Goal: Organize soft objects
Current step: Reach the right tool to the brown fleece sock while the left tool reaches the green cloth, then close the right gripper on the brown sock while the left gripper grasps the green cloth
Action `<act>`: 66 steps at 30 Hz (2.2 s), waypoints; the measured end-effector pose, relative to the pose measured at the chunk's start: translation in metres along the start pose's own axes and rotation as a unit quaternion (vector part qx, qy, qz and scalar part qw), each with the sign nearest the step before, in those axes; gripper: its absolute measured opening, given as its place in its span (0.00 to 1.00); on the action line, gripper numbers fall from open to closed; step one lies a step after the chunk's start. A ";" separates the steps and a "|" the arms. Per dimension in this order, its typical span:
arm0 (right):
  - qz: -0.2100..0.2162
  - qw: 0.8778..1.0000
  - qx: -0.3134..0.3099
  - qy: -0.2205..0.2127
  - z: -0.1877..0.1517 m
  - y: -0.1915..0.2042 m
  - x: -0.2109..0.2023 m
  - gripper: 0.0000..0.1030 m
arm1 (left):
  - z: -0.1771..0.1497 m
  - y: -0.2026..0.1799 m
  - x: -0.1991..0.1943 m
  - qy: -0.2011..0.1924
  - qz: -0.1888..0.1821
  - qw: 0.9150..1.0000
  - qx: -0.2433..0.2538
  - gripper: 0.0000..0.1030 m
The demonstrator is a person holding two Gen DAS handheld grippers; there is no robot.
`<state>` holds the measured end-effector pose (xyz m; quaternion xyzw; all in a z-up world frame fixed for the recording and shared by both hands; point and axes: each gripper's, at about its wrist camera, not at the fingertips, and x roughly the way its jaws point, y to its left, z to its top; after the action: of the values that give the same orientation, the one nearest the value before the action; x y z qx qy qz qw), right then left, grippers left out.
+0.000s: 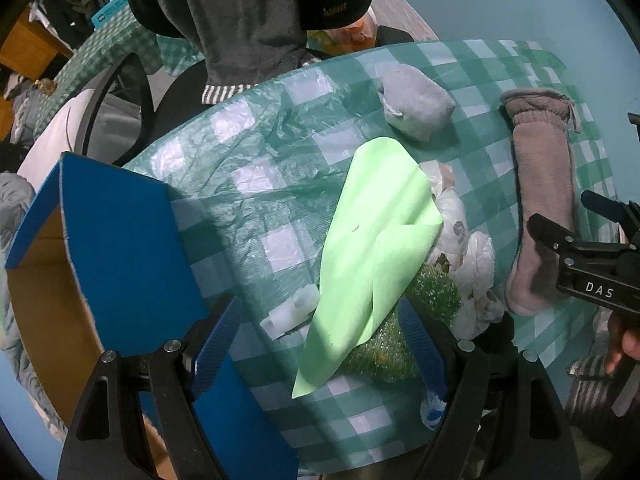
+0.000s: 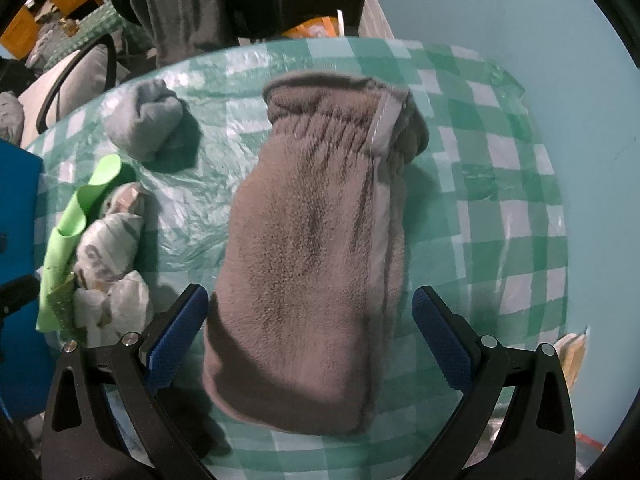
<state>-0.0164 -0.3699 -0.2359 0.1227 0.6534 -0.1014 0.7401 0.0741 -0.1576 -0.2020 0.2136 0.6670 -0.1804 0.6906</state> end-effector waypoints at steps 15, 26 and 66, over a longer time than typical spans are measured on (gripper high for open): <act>0.025 0.999 0.012 0.022 0.000 -0.009 0.020 0.92 | 0.002 -0.010 0.022 0.027 -0.021 0.999 0.011 0.79; 0.042 0.999 0.004 0.007 -0.006 -0.008 0.006 0.54 | 0.003 0.000 0.020 0.000 -0.049 0.999 -0.012 0.76; 0.092 0.995 -0.017 -0.045 -0.031 -0.004 -0.059 0.23 | -0.030 -0.002 0.002 -0.012 -0.050 0.999 0.014 0.52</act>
<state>-0.0546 -0.3647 -0.1810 0.1649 0.6073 -0.0271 0.7767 0.0480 -0.1433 -0.2050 0.1869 0.6662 -0.2264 0.6855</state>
